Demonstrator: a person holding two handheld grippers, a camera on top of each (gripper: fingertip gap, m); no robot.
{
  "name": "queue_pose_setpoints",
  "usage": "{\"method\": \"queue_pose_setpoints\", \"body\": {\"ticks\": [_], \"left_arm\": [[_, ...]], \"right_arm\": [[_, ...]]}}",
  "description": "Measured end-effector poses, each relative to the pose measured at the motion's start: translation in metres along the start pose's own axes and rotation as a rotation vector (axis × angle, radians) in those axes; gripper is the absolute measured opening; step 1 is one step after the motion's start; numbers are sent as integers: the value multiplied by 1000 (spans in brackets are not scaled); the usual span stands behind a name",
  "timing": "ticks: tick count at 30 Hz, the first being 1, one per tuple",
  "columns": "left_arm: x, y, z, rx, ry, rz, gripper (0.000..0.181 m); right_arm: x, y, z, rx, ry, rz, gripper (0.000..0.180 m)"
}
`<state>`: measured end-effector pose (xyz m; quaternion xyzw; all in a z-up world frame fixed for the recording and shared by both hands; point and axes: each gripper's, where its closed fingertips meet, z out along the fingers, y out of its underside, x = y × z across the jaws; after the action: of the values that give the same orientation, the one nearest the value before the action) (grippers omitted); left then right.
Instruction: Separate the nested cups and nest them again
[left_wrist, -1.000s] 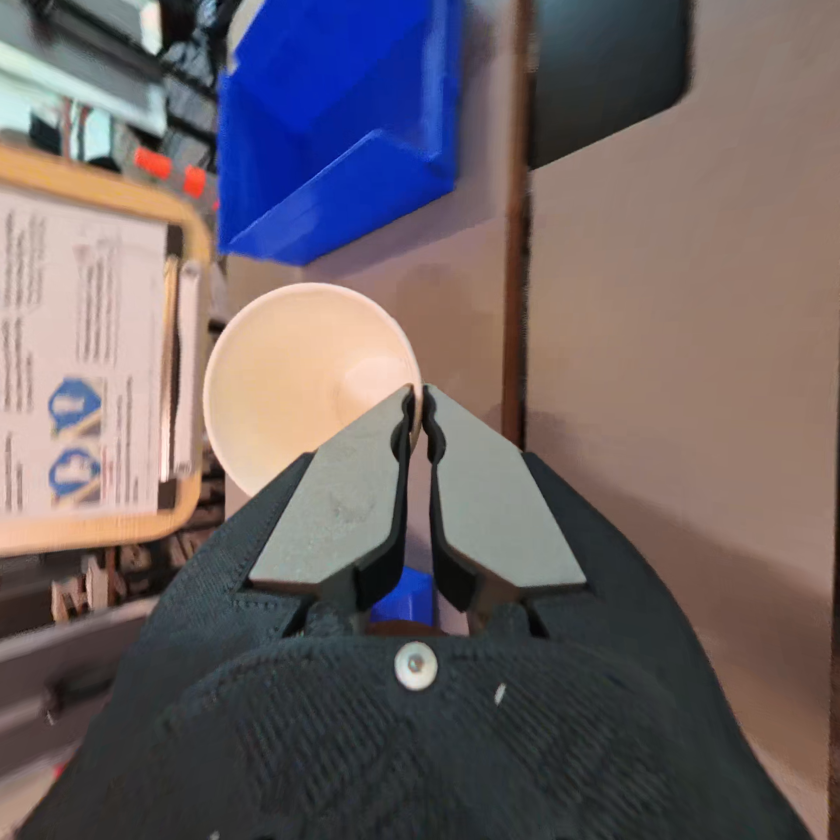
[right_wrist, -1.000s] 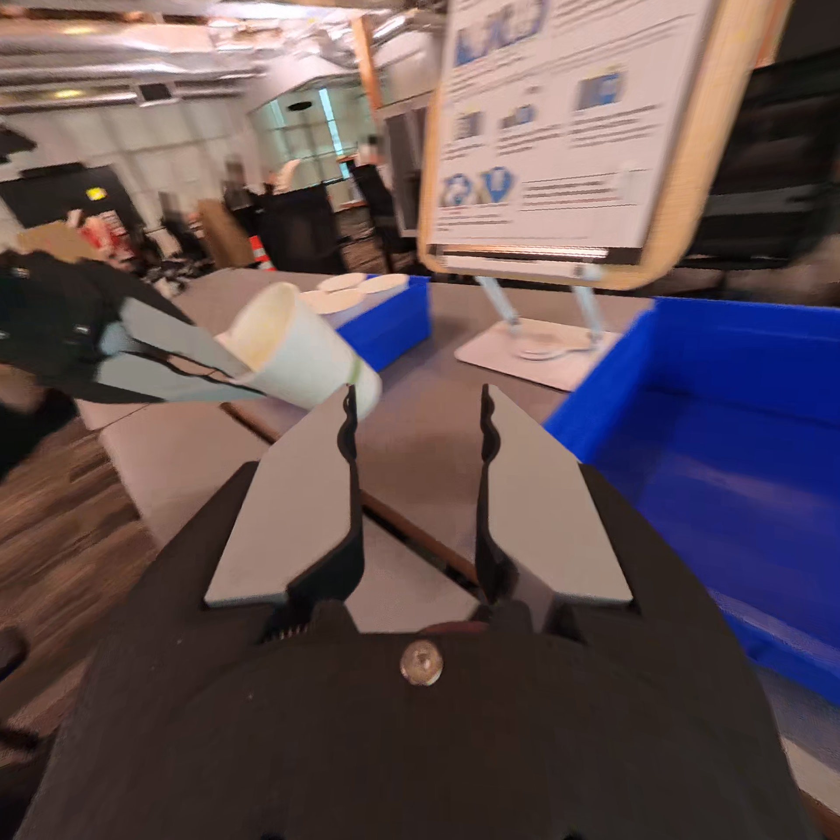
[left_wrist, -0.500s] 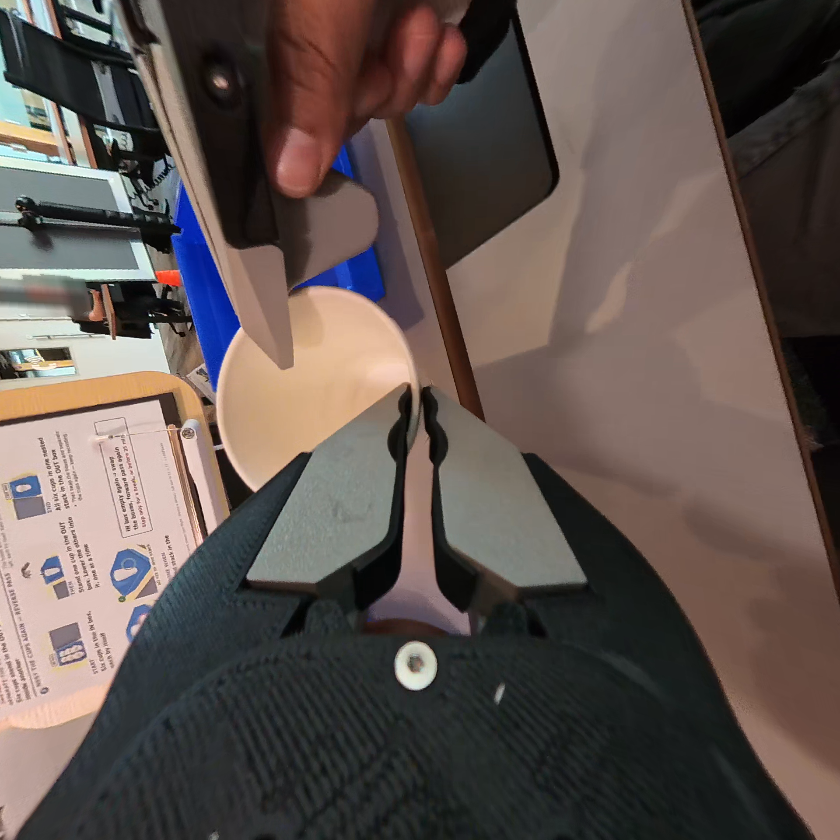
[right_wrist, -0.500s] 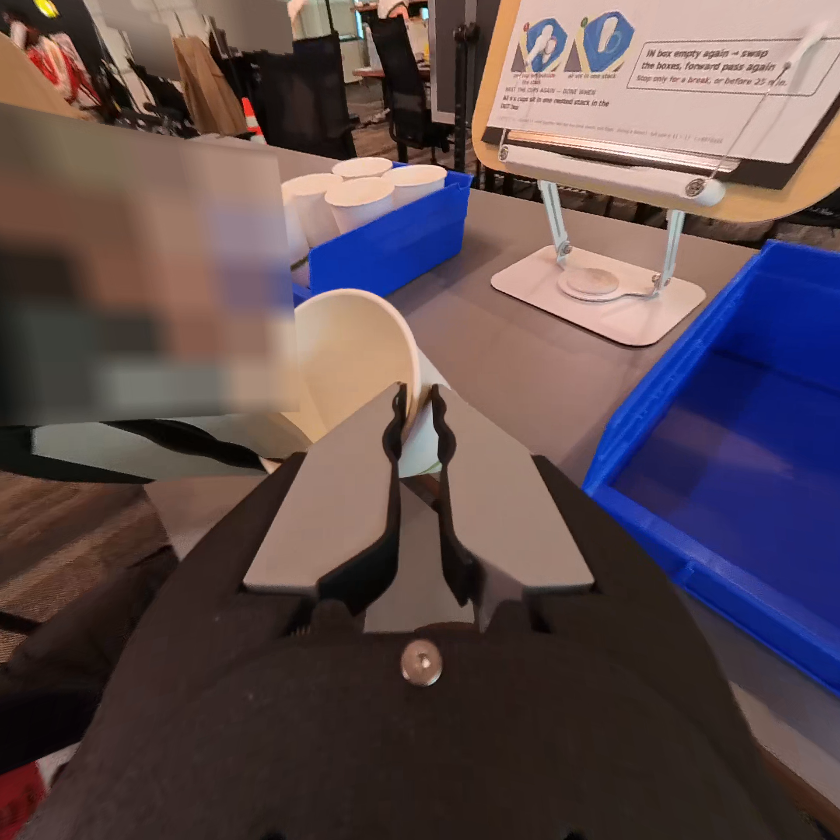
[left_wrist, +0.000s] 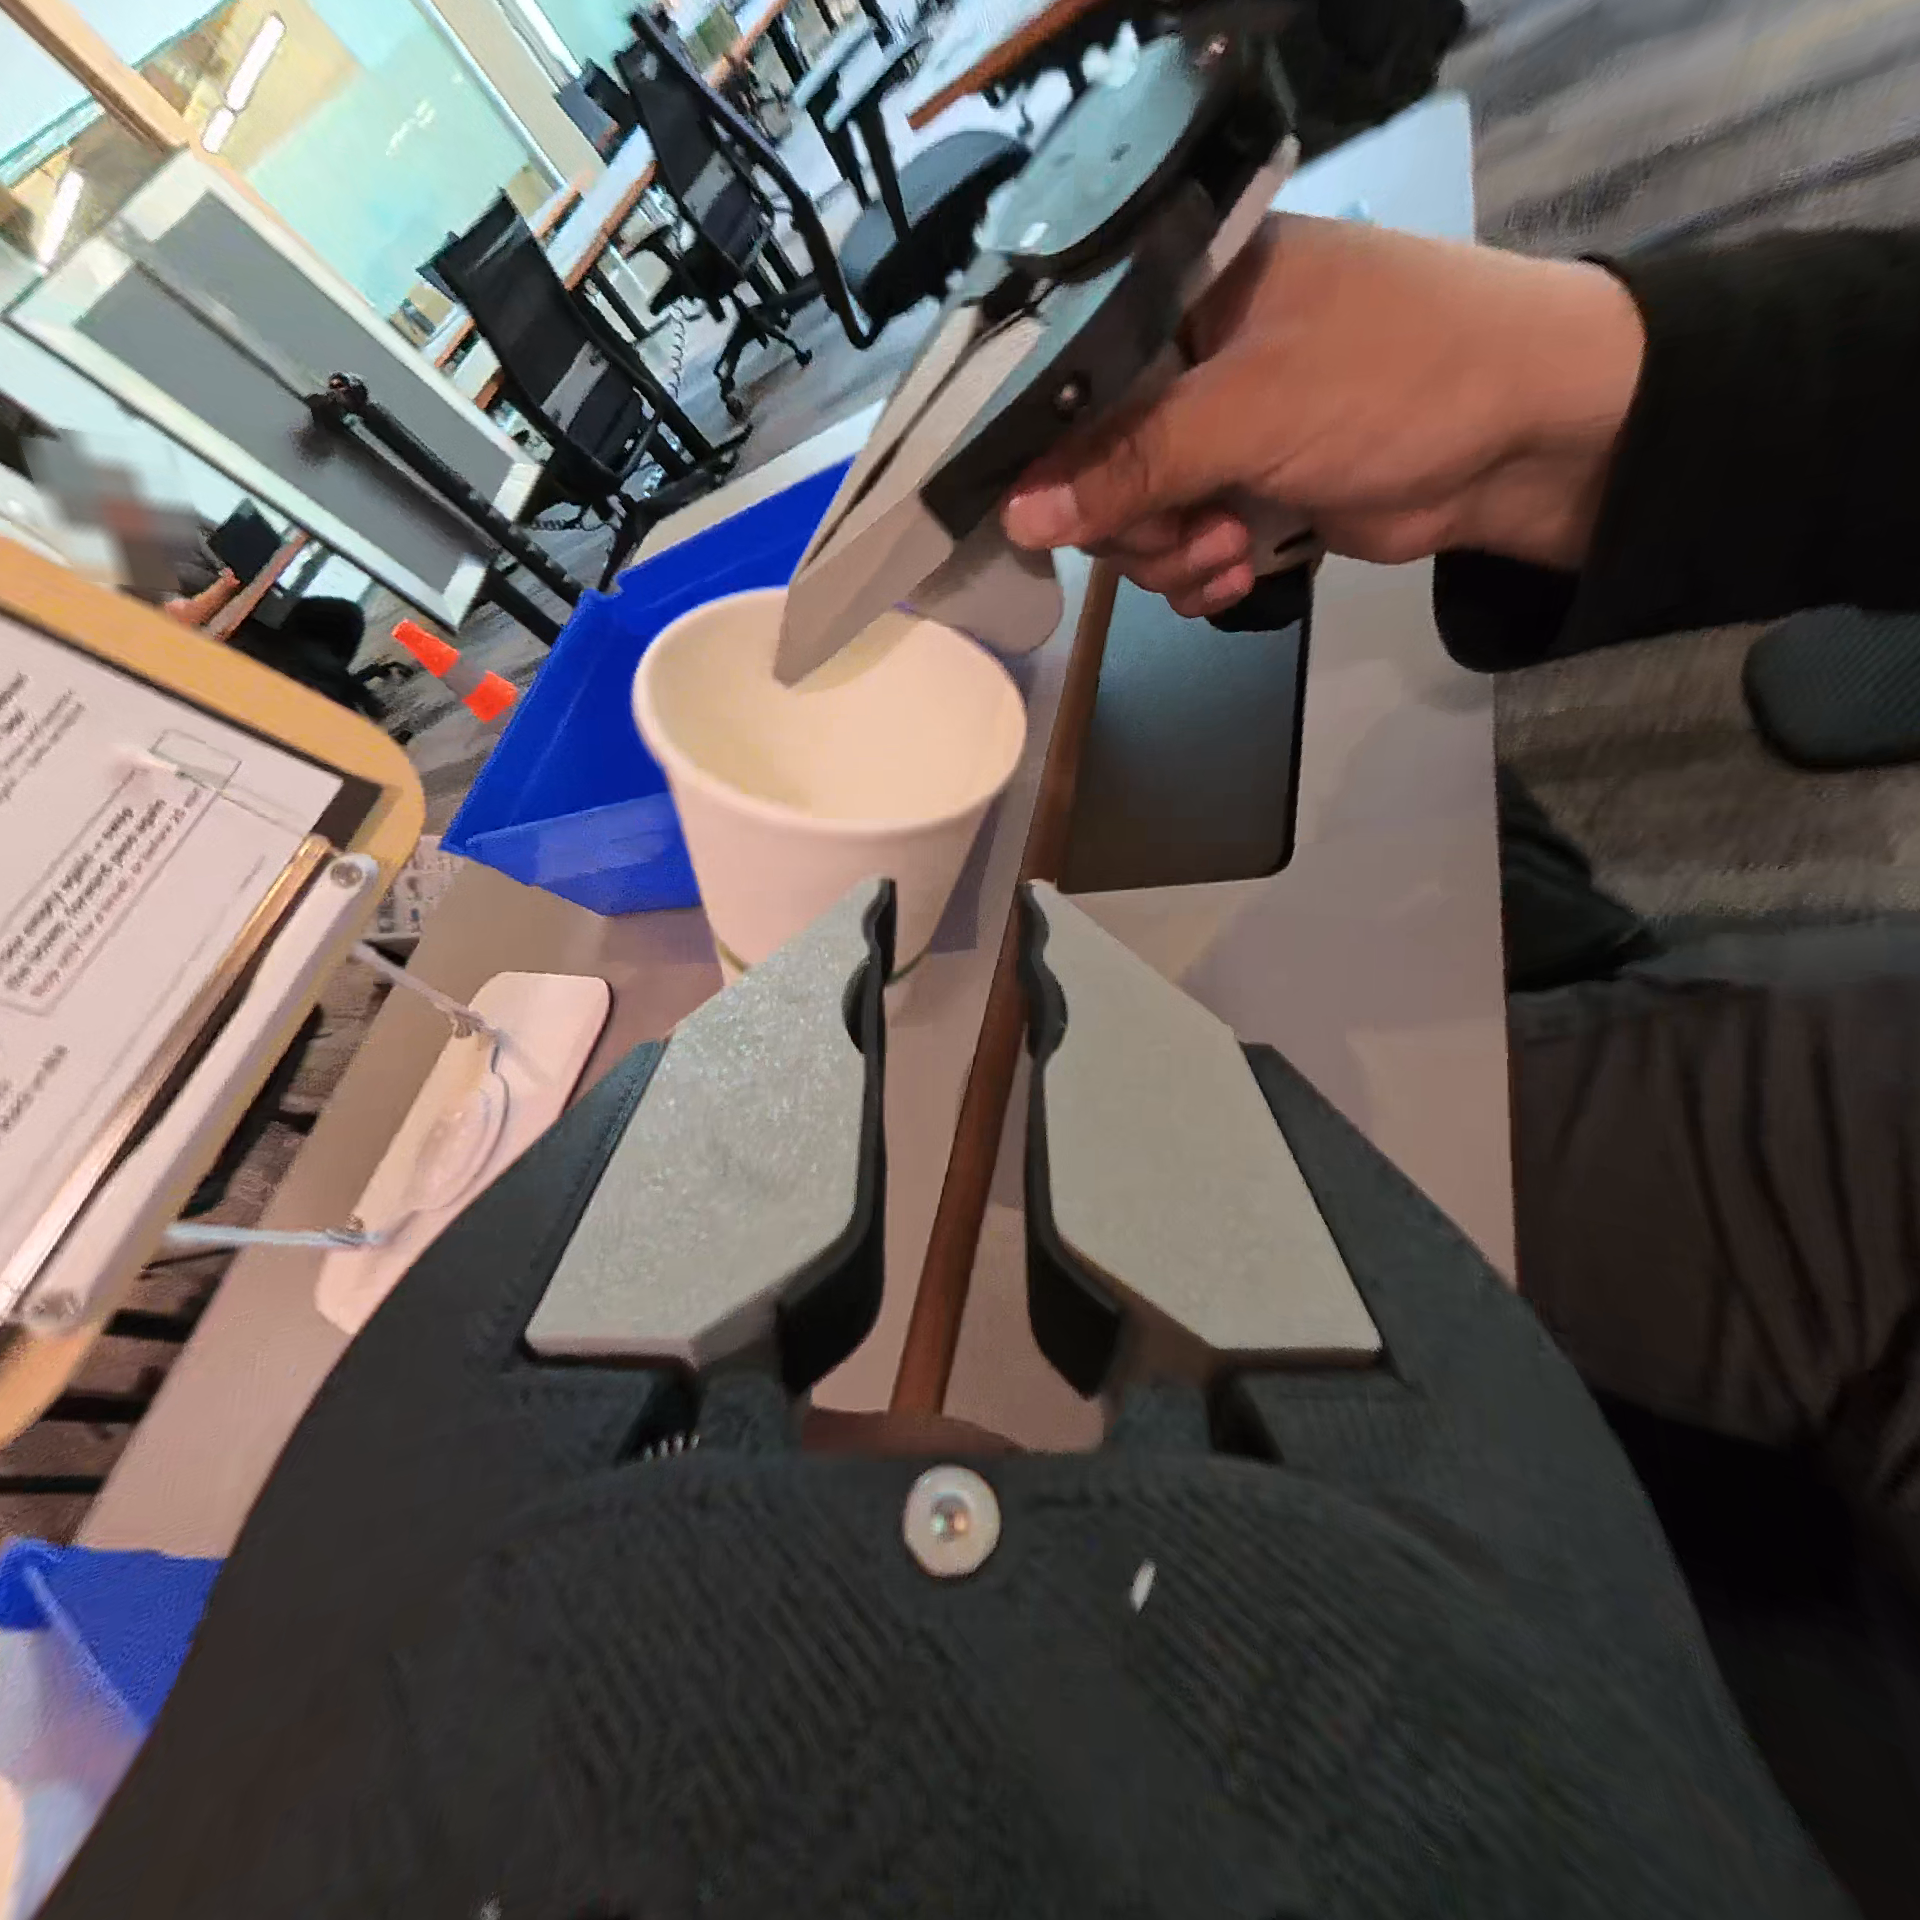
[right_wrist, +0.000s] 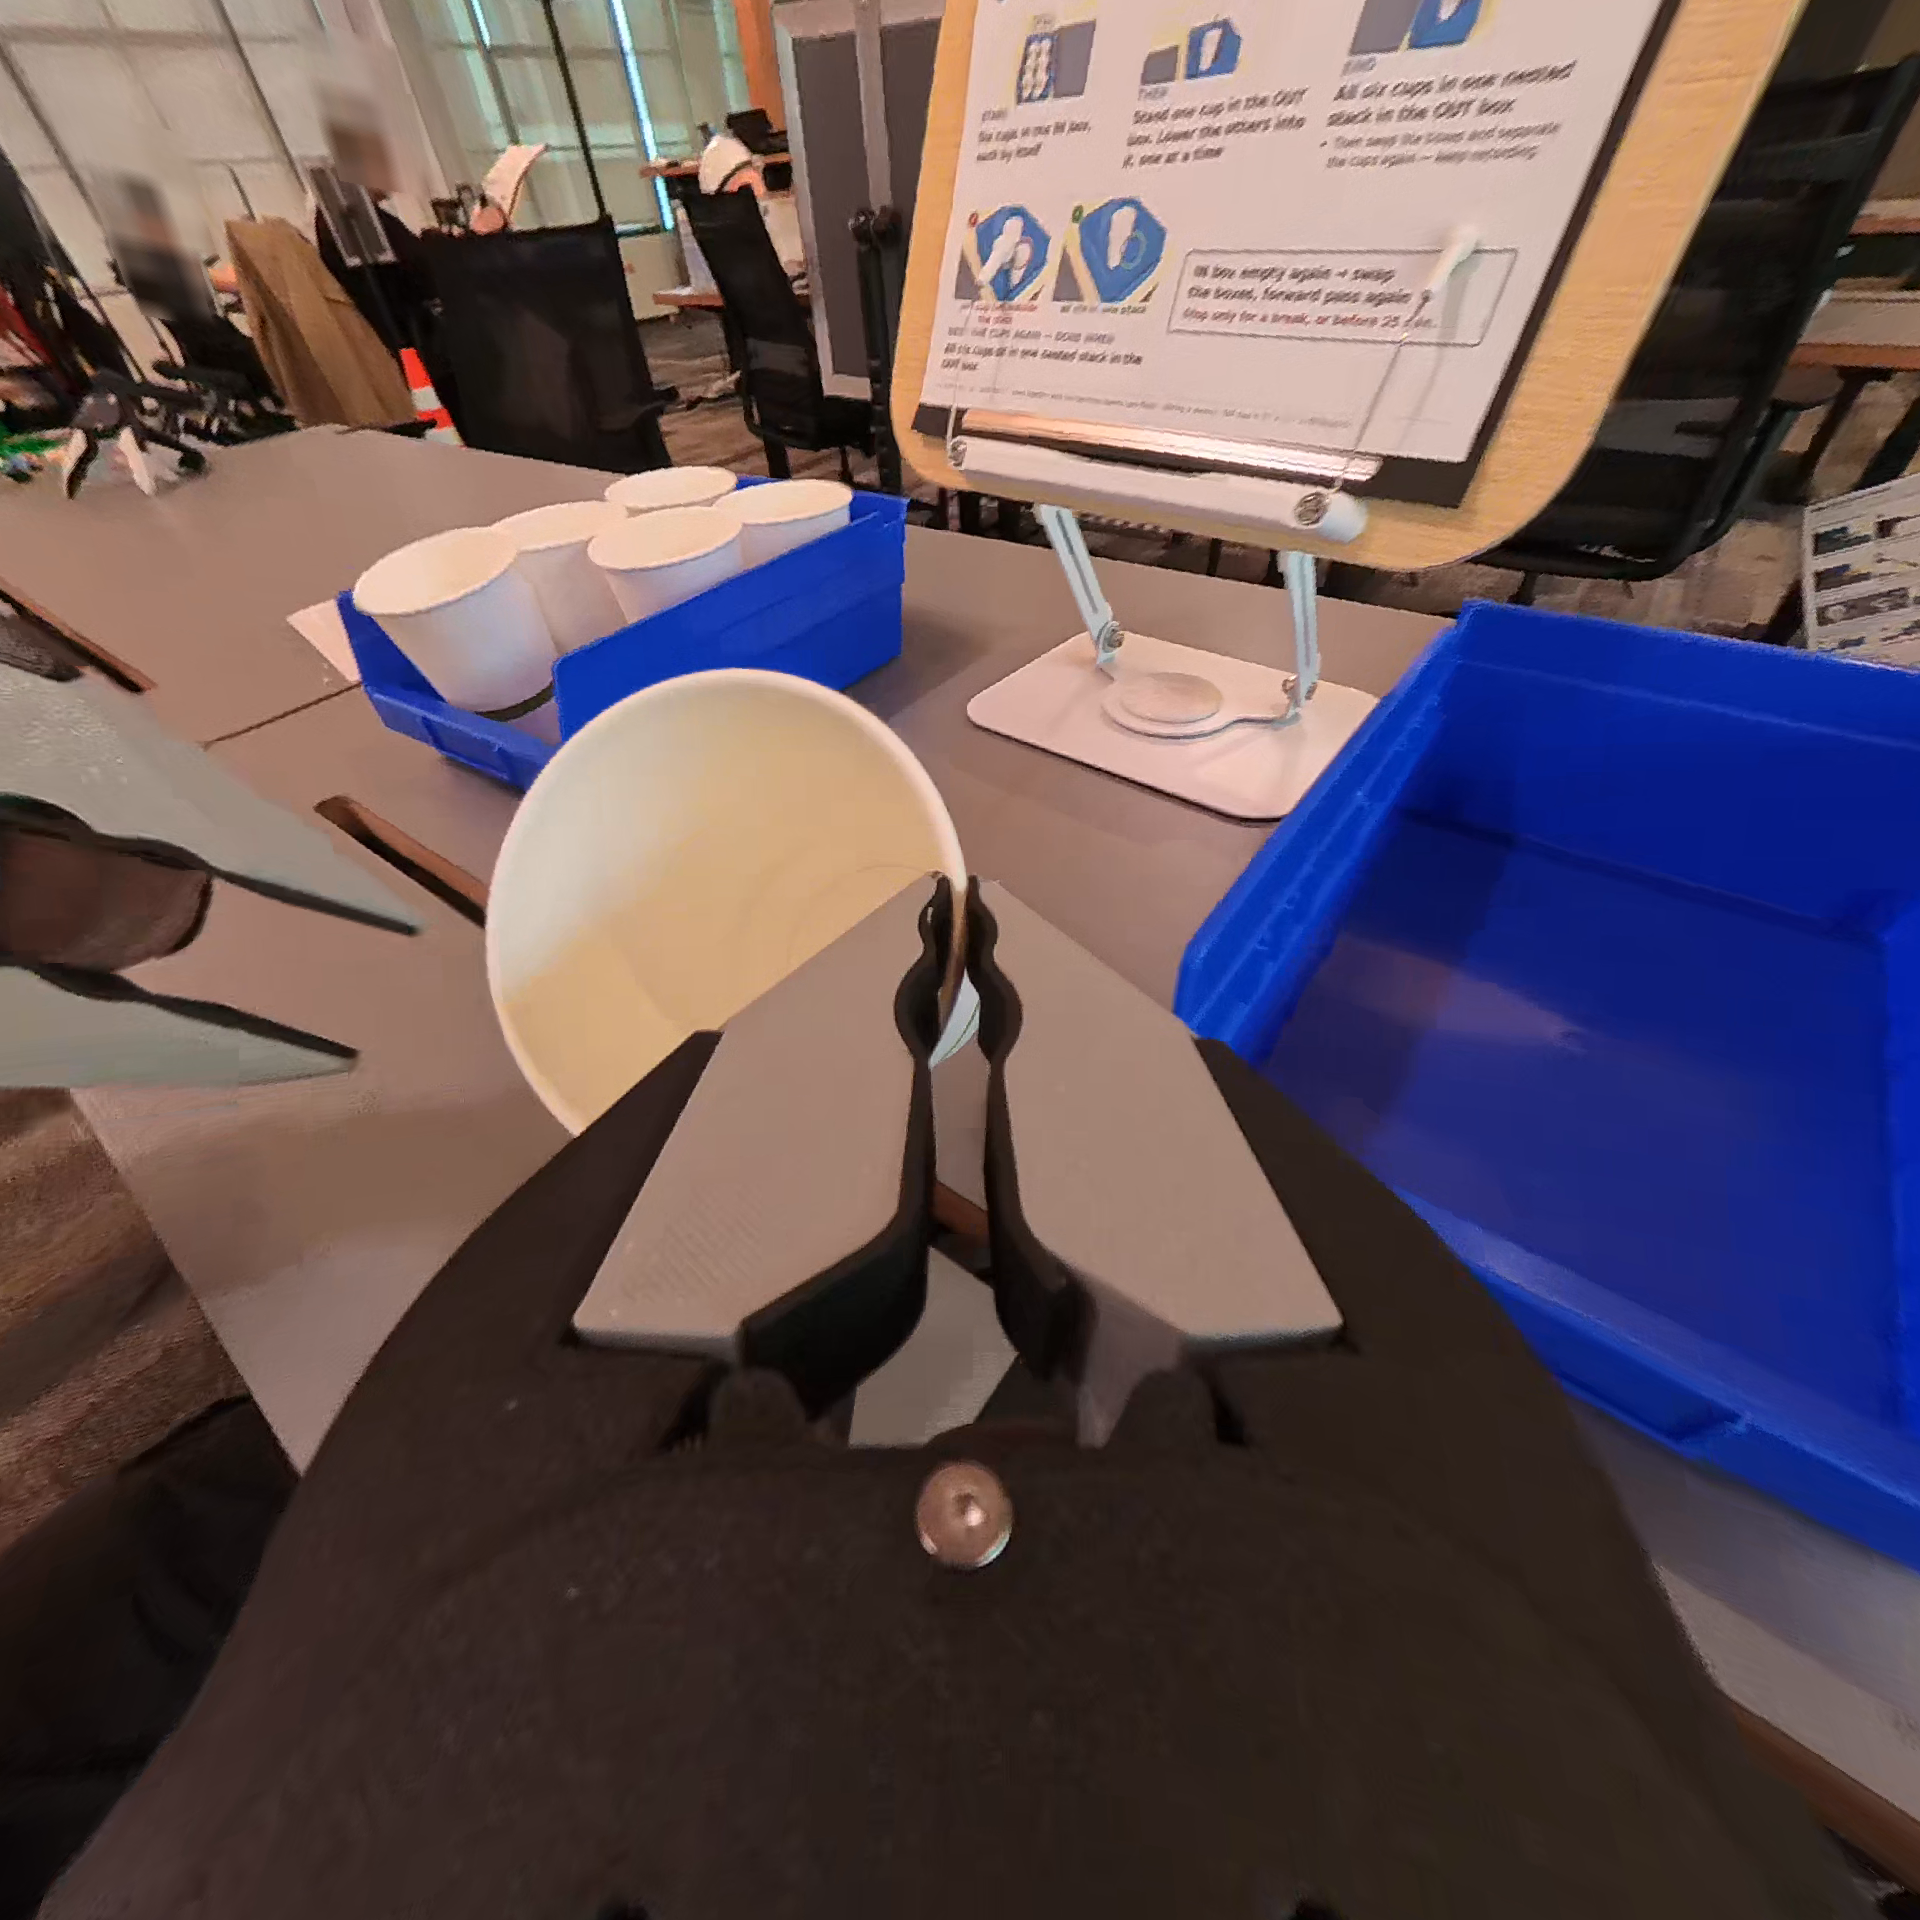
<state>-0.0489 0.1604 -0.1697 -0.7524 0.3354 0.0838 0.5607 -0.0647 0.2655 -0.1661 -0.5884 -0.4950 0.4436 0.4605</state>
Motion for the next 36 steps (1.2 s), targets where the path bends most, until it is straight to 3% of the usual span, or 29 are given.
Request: {"method": "queue_pose_setpoints", "body": {"ticks": [3,7,11,17,23,25,28,31,36], "left_arm": [[-16,15,-14,41,-38,-99,21],[-39,77,-15,-74,-116,-202,23],[-48,119,-9,-94,-138,-319,23],[-61,127,1,-16,-187,-426,23],[-74,154,3,-76,-313,-353,23],[-74,158,3,-102,-340,-317,25],[-64,148,5,-48,-272,-361,25],[-69,150,2,-42,-294,-374,25],[-73,150,0,-25,-310,-402,26]], "right_arm": [[16,-13,-13,52,16,47,0],[63,-40,-37,106,145,48,0],[134,-50,-29,-16,261,69,0],[211,-8,27,-363,355,129,0],[232,37,61,-548,315,246,1],[242,34,62,-533,334,252,2],[246,27,63,-511,322,268,24],[243,15,59,-459,317,248,29],[196,-37,51,-169,261,124,29]]}}
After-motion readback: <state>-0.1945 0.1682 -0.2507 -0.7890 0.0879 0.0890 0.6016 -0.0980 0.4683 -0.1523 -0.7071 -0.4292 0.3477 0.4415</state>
